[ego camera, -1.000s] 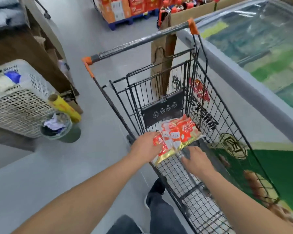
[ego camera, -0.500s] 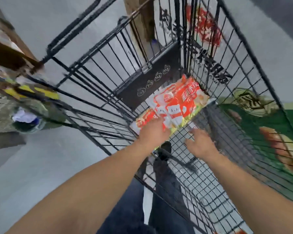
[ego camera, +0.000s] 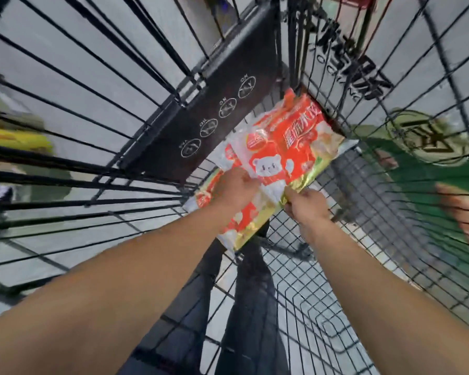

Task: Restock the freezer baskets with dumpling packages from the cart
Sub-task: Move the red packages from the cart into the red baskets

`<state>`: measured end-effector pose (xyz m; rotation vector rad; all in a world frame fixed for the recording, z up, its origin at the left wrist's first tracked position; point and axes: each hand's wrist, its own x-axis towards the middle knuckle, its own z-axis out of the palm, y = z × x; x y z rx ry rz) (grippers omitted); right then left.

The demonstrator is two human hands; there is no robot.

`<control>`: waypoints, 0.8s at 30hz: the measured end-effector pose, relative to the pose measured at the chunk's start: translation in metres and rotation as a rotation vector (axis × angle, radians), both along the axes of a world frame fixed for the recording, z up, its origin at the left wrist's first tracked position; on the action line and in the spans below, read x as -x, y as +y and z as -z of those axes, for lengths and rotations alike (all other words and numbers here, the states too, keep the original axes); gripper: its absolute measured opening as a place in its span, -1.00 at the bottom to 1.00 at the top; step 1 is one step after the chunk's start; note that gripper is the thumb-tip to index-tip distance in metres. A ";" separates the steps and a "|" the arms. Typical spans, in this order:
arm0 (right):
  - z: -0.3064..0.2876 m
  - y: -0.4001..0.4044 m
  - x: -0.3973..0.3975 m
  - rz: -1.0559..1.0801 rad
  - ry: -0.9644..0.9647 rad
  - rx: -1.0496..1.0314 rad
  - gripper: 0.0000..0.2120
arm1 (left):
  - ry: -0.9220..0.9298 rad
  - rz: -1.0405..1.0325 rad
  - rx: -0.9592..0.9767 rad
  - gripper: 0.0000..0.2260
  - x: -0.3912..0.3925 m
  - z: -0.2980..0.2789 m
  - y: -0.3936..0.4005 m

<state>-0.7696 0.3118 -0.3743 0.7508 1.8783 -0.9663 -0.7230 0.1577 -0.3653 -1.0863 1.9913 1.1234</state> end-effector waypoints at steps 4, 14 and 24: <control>-0.026 -0.011 -0.006 -0.018 -0.068 0.162 -0.92 | -0.007 -0.476 -0.200 -0.86 0.003 -0.003 0.002; -0.026 0.027 0.002 -0.264 0.327 -0.321 -0.73 | -0.097 -0.075 0.118 -0.79 -0.016 0.001 -0.029; 0.029 0.031 0.063 0.058 -0.041 0.028 -0.80 | -0.011 -0.177 0.178 -0.81 -0.017 0.010 -0.032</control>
